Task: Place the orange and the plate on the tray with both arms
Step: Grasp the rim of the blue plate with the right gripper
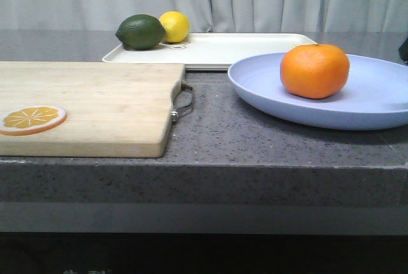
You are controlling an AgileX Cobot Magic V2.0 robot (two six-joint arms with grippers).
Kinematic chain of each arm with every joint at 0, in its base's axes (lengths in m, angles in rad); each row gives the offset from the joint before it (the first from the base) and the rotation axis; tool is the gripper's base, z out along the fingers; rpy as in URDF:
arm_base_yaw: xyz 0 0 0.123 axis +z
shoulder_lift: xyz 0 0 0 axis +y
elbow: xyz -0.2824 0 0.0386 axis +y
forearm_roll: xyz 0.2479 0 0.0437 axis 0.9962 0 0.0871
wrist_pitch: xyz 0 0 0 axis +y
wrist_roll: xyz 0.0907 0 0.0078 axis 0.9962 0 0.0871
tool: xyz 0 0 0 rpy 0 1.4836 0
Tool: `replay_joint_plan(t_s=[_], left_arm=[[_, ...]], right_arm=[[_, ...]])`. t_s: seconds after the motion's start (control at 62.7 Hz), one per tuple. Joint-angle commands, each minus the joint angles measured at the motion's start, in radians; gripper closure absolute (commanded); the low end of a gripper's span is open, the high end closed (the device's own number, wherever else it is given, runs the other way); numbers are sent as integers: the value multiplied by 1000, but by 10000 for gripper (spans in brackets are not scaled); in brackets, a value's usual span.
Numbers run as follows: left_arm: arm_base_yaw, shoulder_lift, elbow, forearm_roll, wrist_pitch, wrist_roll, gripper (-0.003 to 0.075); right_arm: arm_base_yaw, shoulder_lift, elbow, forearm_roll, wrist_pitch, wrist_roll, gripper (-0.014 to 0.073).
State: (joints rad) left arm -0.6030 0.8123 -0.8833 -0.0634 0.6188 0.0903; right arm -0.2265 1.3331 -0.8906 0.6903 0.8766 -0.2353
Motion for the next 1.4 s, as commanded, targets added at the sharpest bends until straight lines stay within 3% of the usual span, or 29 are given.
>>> replay_joint_plan(t_s=[0.0,0.351,0.399,0.59,0.702,0.941,1.196,1.387], left_arm=[[3,-7,-27,-4,-79,-8,90],[3,-7,-27,-4,-81,-8,90],[3,-7,-27,-4,-83,-8,90],[3,-7,-27,-4,-85,-8,90],[3,-7,-27,-4,-87,-8,90],[3,-7,-27,-4,-87,-8,90],[3,-7,-27,-4,-89,-8,90],[3,-7,-27,-4,-102,-8,90]], right_arm=[[-9,-4,-33,46,-24,-18,13],[-9,51,-33,72,-2,-18,22],[-9,55,-33,72,2,-18,51],[-9,55,-33,90,-1,-18,316],[-9,55,-33,94,-5,-18,410],[-9,55,-33,94,-25,-18,482],[-9,55,-33,95,-40,2,650],[-9,55,-33,146,-38,10,662]])
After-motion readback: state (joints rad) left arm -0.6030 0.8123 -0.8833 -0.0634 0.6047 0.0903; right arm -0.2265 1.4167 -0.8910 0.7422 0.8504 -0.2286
